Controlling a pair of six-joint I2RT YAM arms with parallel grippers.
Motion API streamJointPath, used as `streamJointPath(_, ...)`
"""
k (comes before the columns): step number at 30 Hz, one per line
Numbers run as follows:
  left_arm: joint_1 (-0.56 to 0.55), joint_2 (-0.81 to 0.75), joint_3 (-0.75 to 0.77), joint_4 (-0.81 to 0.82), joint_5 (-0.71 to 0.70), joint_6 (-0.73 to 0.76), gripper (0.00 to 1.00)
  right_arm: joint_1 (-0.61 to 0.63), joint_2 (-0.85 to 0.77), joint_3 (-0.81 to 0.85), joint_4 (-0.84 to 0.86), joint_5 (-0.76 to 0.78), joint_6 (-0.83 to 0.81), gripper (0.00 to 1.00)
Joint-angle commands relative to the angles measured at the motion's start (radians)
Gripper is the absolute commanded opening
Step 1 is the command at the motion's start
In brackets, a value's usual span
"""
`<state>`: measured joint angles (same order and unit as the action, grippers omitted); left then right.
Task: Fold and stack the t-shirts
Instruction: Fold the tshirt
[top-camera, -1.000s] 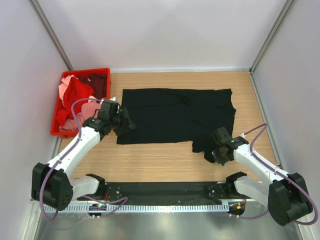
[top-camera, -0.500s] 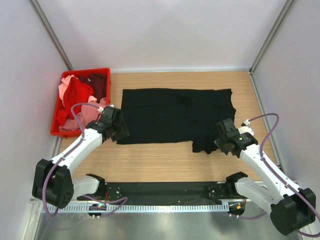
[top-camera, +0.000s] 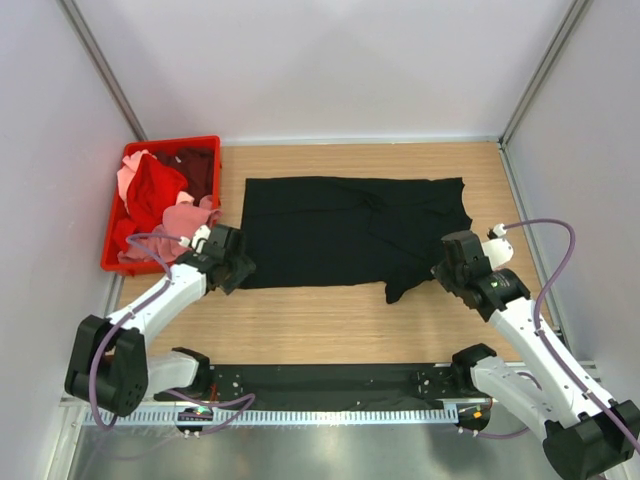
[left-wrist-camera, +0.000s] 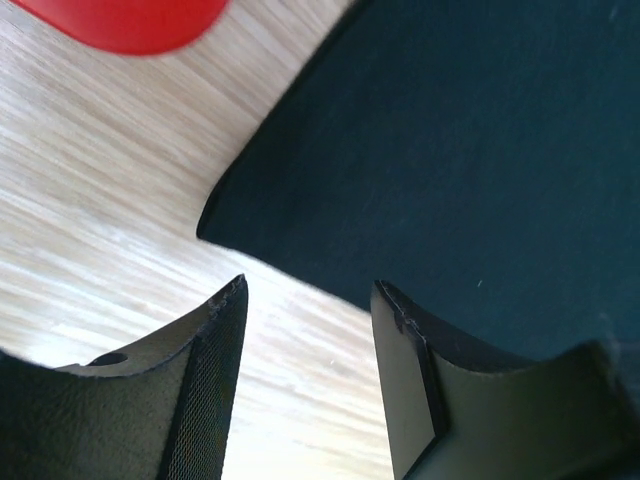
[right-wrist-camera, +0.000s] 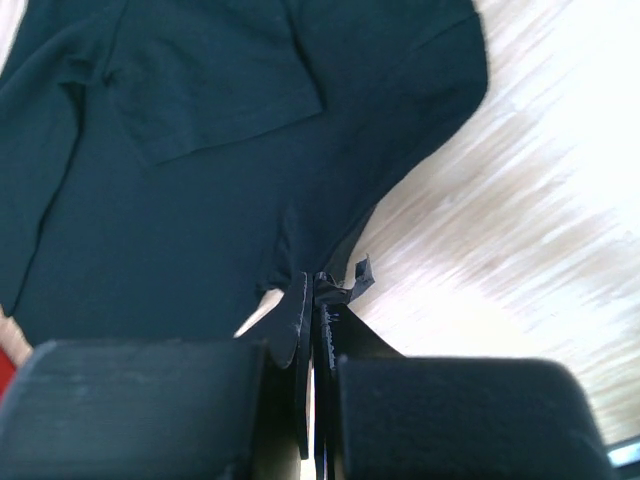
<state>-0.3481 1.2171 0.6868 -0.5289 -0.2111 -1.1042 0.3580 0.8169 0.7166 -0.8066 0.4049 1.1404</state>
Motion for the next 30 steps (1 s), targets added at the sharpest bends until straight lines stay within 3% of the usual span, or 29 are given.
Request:
streamJointPath(1, 0.026, 0.027, -0.016, 0.079, -0.057, -0.118, 0.54, 0.006, -0.007, 0.018, 0.083, -0.015, -0.033, 0.01)
streamJointPath(8, 0.029, 0.042, -0.058, 0.09, -0.085, -0.203, 0.5, 0.004, -0.016, 0.0, 0.116, -0.029, -0.045, 0.01)
streamJointPath(20, 0.029, 0.097, -0.087, 0.119, -0.105, -0.22, 0.44, 0.006, -0.012, 0.0, 0.13, -0.02, -0.06, 0.01)
streamJointPath(22, 0.029, 0.099, -0.084, 0.121, -0.106, -0.215, 0.34, 0.006, -0.018, 0.004, 0.124, 0.003, -0.07, 0.01)
streamJointPath(26, 0.029, 0.087, -0.056, 0.112, -0.12, -0.189, 0.05, 0.006, -0.025, 0.01, 0.107, 0.06, -0.096, 0.01)
streamJointPath(27, 0.029, 0.082, -0.037, 0.106, -0.125, -0.181, 0.0, 0.004, -0.024, 0.015, 0.103, 0.087, -0.102, 0.01)
streamJointPath(30, 0.029, 0.073, 0.0, 0.09, -0.134, -0.143, 0.0, 0.004, -0.019, 0.029, 0.095, 0.121, -0.12, 0.01)
